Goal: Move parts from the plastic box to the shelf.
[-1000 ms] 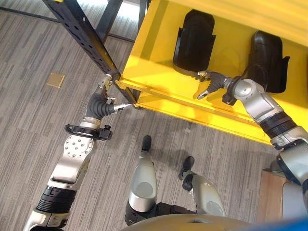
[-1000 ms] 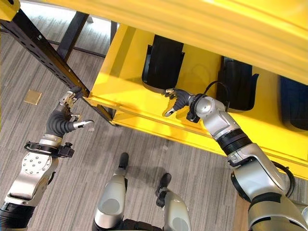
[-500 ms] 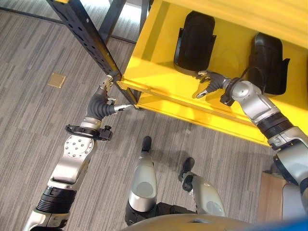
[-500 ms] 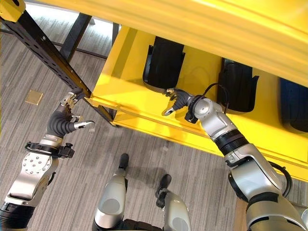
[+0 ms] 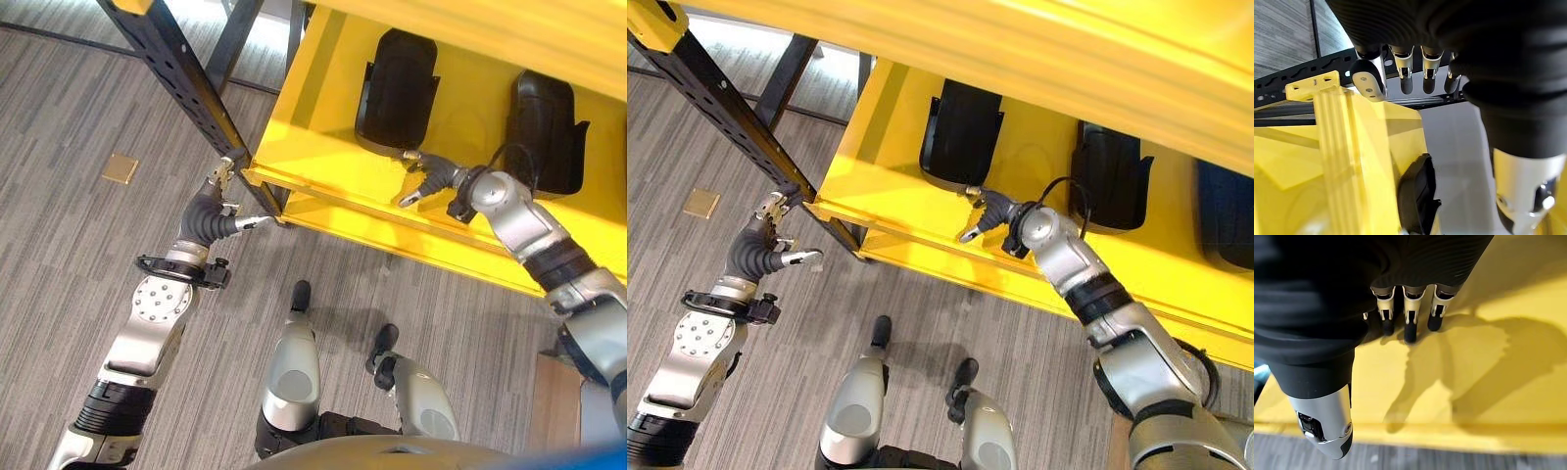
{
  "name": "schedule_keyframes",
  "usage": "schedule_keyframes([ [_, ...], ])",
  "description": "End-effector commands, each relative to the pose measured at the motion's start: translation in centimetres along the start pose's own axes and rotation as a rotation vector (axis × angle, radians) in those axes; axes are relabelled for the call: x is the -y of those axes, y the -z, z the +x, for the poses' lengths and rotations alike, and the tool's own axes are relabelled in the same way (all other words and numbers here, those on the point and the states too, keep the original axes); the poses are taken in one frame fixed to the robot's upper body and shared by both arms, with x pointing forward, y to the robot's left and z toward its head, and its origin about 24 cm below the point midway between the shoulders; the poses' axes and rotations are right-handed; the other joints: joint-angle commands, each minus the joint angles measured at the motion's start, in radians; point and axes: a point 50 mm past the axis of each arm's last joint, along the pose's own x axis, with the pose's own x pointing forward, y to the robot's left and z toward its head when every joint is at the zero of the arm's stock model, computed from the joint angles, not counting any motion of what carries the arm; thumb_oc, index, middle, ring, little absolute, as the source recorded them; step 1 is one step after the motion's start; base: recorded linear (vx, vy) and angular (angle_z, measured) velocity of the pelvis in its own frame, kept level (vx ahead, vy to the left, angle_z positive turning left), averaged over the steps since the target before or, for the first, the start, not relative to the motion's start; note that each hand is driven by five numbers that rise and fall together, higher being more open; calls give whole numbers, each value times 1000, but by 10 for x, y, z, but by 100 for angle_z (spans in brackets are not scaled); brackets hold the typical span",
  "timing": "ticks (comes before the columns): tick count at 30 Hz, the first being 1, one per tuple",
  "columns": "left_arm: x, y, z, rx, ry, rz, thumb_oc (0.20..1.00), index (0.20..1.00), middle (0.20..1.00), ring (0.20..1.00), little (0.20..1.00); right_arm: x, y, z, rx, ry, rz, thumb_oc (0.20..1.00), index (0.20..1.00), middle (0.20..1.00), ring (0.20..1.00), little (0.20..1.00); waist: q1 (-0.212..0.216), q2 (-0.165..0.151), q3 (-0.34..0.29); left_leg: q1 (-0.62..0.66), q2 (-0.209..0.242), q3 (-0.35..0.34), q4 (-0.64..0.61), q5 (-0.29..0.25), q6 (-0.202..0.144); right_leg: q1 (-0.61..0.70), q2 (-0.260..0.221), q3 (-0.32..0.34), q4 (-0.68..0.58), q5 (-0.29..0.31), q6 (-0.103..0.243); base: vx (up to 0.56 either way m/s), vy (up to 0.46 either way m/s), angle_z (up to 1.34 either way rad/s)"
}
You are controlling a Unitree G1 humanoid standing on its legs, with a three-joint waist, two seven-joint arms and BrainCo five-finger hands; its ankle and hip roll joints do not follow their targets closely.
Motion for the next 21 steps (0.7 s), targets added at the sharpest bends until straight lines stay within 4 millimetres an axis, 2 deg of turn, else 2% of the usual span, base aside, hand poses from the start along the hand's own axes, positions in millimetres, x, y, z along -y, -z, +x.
schedule_keyframes([
  [1, -4, -12, -11, 51, -88, -37, 1000, 1000, 1000, 1000, 1000, -28, 17, -6, -81, -118, 5, 1000, 1000, 1000, 1000, 1000, -30, -9, -6, -13, -7, 25, 80, -35, 5, 12, -25, -58, 72, -2, 35, 45, -1, -7],
  [4, -11, -12, -16, 47, -135, -30, 1000, 1000, 1000, 1000, 1000, -38, 17, -24, -45, -167, 27, 1000, 1000, 1000, 1000, 1000, -52, -26, -6, -5, -1, 34, 83, -43, 5, 16, -19, -48, 73, -4, 37, 52, -18, -6],
  [8, -15, -13, -21, 48, -150, -14, 1000, 1000, 1000, 1000, 1000, -54, 10, -46, -1, -297, -33, 1000, 1000, 1000, 1000, 1000, -76, -43, -6, 10, 7, 44, 90, -55, 5, 27, -11, -33, 78, -10, 39, 66, -32, -5],
  [11, -14, -13, -23, 47, -156, -7, 1000, 1000, 1000, 1000, 1000, -69, 7, -58, 1, -390, -89, 1000, 1000, 1000, 1000, 1000, -84, -50, -6, 14, 10, 46, 108, -66, 8, 31, -7, -27, 94, -19, 36, 63, -31, -6],
  [14, -15, -12, -27, 30, -149, -50, 1000, 1000, 1000, 1000, 1000, -80, 4, -69, 43, -412, -61, 1000, 1000, 1000, 1000, 1000, -86, -58, -14, 23, 10, 42, 120, -77, 11, 44, -1, -26, 102, -30, 32, 78, -40, -4],
  [16, -7, -2, -32, -53, -67, -292, 1000, 1000, 1000, 1000, 1000, -80, -1, -75, 168, -391, 97, 1000, 1000, 1000, 1000, 1000, -85, -62, -28, 46, 9, 44, 110, -78, 8, 70, 6, -26, 80, -31, 33, 98, -21, -2],
  [18, 0, 10, -38, -121, -59, -450, 1000, 1000, 1000, 1000, 1000, -79, -1, -80, 223, -338, 216, 1000, 1000, 1000, 1000, 1000, -90, -63, -45, 57, 9, 46, 95, -71, 6, 81, 9, -26, 58, -21, 37, 70, 20, -5],
  [19, 6, 27, -45, -205, -74, -645, 1000, 1000, 1000, 1000, 1000, -72, 4, -83, 275, -245, 365, 1000, 1000, 1000, 1000, 1000, -105, -65, -73, 77, 14, 53, 67, -57, 6, 96, 7, -21, 19, 1, 42, 76, 37, -4],
  [20, 8, 31, -46, -214, -82, -664, 1000, 1000, 1000, 1000, 1000, -70, 5, -84, 283, -239, 391, 1000, 1000, 1000, 1000, 1000, -110, -65, -82, 81, 17, 56, 57, -49, 6, 97, 8, -19, 6, 10, 43, 112, 112, -8],
  [21, 3, 42, -55, -205, -185, -643, 1000, 1000, 1000, 1000, 1000, -63, 12, -91, 343, -196, 532, 1000, 1000, 1000, 1000, 1000, -132, -63, -117, 113, 29, 74, 9, -23, 1, 113, 6, -9, -44, 38, 53, 129, 190, -17],
])
